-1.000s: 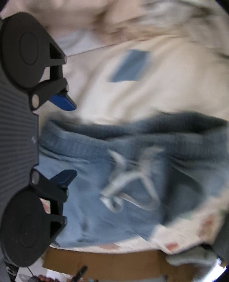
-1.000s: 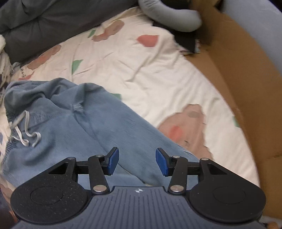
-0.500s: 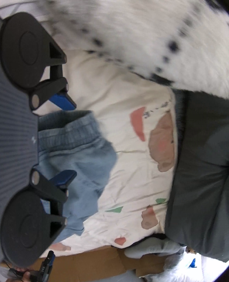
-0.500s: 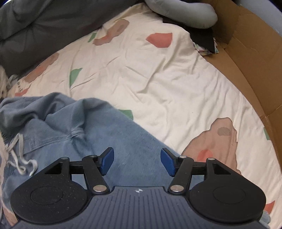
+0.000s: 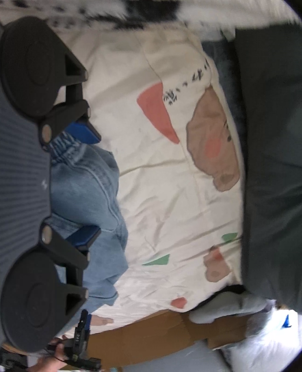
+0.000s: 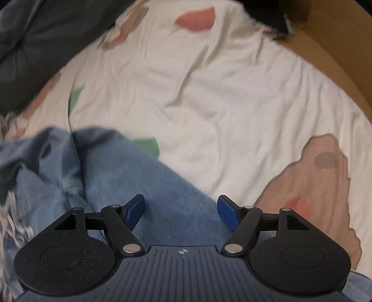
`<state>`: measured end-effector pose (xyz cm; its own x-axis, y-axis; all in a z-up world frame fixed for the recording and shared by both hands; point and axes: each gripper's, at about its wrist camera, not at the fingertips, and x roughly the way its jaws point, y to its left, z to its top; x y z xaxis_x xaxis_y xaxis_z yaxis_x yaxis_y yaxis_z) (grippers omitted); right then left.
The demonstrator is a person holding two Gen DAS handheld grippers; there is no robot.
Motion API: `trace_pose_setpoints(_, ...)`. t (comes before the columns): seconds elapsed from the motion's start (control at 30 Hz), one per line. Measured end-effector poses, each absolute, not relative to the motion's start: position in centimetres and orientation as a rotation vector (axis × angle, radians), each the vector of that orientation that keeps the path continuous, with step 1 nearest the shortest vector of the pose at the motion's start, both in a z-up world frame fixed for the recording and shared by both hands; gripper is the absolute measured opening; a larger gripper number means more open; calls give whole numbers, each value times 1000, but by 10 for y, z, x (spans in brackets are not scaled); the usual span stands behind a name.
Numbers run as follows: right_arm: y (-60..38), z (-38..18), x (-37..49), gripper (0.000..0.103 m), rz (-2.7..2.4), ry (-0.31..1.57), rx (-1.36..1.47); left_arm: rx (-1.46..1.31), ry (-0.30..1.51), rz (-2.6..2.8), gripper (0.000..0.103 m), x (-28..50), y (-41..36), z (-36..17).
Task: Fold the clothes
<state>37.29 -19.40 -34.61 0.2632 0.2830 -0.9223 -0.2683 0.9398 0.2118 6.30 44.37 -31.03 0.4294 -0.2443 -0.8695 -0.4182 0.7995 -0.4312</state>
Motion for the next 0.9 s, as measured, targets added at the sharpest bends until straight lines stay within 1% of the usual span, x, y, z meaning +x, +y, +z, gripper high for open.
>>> trace_pose_setpoints(0.03, -194, -349, 371, 83, 383, 1260, 0, -676, 1162, 101, 77, 65, 442, -314)
trace_pose_setpoints(0.1, -193, -354, 366, 82, 407, 1273, -25, -686, 1193, 66, 75, 69, 439, -320)
trace_pose_setpoints(0.13, -192, -353, 363, 80, 423, 1268, -37, -689, 1210, 55, 70, 69, 438, -323)
trace_pose_setpoints(0.17, -191, -353, 359, 73, 436, 1267, -55, -682, 1228, 42, 66, 70, 434, -325)
trace_pose_setpoints(0.2, -190, -352, 356, 68, 445, 1271, -80, -666, 1248, 26, 59, 71, 430, -328)
trace_pose_setpoints(0.23, -188, -352, 354, 54, 454, 1274, -105, -640, 1273, 8, 48, 73, 424, -329)
trace_pose_setpoints(0.27, -187, -351, 351, 41, 462, 1276, -129, -613, 1297, -10, 41, 74, 419, -330)
trace_pose_setpoints(0.3, -187, -349, 348, 36, 468, 1276, -151, -580, 1314, -23, 27, 75, 413, -330)
trace_pose_setpoints(0.37, -185, -343, 343, 16, 473, 1276, -188, -519, 1330, -27, 20, 76, 405, -327)
trace_pose_setpoints(0.4, -185, -338, 342, 13, 473, 1279, -201, -497, 1332, -23, 17, 76, 403, -324)
trace_pose_setpoints(0.43, -185, -332, 340, 7, 475, 1282, -213, -490, 1331, -15, 14, 76, 403, -321)
trace_pose_setpoints(0.5, -187, -318, 337, 6, 471, 1285, -212, -484, 1322, 4, 10, 76, 405, -313)
trace_pose_setpoints(0.63, -189, -288, 330, 5, 451, 1275, -220, -434, 1306, 14, 7, 79, 405, -293)
trace_pose_setpoints(0.9, -217, -244, 302, 3, 316, 1224, -194, -343, 1206, 24, 6, 113, 392, -243)
